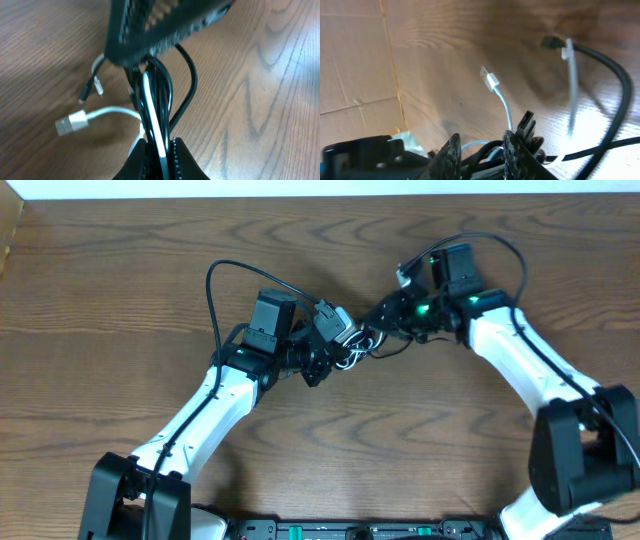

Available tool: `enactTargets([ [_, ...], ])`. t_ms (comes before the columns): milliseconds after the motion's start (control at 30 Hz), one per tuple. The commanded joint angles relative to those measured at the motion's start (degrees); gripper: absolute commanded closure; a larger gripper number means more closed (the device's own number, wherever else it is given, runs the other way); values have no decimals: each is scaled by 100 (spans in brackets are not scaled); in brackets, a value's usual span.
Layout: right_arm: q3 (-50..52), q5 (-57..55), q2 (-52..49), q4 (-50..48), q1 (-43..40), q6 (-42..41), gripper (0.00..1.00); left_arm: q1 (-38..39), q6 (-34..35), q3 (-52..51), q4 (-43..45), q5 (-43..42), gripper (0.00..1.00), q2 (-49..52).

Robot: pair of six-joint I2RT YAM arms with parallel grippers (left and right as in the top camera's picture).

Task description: Untangle cables

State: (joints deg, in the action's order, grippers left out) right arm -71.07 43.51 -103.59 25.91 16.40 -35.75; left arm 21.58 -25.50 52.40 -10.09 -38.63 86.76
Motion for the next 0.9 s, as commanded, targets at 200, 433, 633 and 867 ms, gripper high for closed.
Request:
enactTargets([
  [200,7,1167,-229,129,57,-20,76,9,-37,-59,28,-72,93,11],
  [433,7,1176,-229,520,188,-24,76,9,-61,-59,28,-72,93,13],
  [633,7,1558,-229,376,304,-337,76,9,-79,-59,26,-72,93,17],
  [867,7,1906,-229,-205,319,-490,99,9,-81,-59,28,-72,92,74],
])
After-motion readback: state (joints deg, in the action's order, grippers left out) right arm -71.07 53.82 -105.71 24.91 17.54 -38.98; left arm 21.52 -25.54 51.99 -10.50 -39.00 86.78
